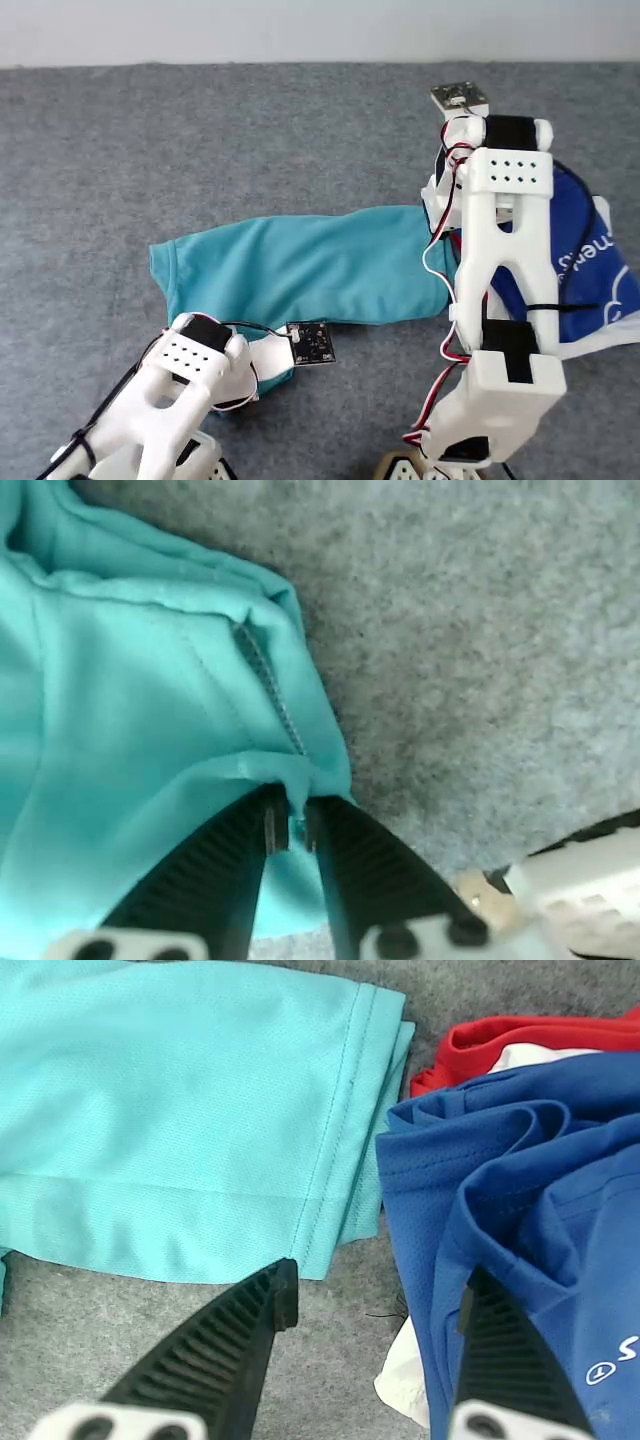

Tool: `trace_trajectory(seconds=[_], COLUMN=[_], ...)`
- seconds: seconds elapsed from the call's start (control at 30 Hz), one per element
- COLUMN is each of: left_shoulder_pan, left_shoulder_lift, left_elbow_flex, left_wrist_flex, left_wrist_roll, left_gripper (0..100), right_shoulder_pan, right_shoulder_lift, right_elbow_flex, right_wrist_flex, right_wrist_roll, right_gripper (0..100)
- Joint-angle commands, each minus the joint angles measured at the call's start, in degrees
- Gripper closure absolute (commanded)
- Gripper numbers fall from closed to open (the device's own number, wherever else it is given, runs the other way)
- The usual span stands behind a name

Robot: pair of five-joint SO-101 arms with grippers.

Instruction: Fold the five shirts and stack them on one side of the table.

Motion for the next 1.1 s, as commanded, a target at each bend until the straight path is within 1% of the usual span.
trace_trajectory(seconds=[0.0,0.17,0.23,0.33,0.47,0.6,0.7,0.8,0.93,1.07], left_shoulder_pan=[0.26,-0.53,-3.25,-9.76,-16.79,-21.89,-24.79,-26.02,-25.93,-26.64], left_shoulder_lift=[-1.14,-1.14,-1.14,-1.14,-1.14,-1.14,-1.05,-0.70,-0.70,-1.23], left_elbow_flex=[-1.98,-11.65,-15.78,-20.70,-24.66,-28.62,-30.02,-29.23,-27.74,-27.82], left_wrist_flex=[0.70,10.81,13.45,14.51,14.33,14.24,11.25,8.18,7.56,2.73], left_wrist_roll=[-0.44,-0.44,-0.53,-0.62,-2.64,-3.87,-3.87,-3.87,-3.87,-2.37], left_gripper=[99,99,99,99,99,99,99,99,99,99], right_shoulder_pan=[-0.48,-0.48,-0.48,-0.48,-0.48,-0.48,-0.48,-0.48,-0.48,-0.48], right_shoulder_lift=[-3.47,-3.47,-3.47,-3.47,-3.47,-3.47,-3.47,-3.47,-3.47,-3.47], right_elbow_flex=[-0.26,-0.26,-0.26,-0.26,-0.26,-0.26,-0.26,-0.26,-0.26,-0.26], right_wrist_flex=[2.33,2.33,2.33,2.33,2.33,2.33,2.33,2.33,2.33,2.33], right_wrist_roll=[0.09,0.09,0.09,0.09,0.09,0.09,0.09,0.09,0.09,0.09], right_gripper=[74.2,74.2,74.2,74.2,74.2,74.2,74.2,74.2,74.2,74.2])
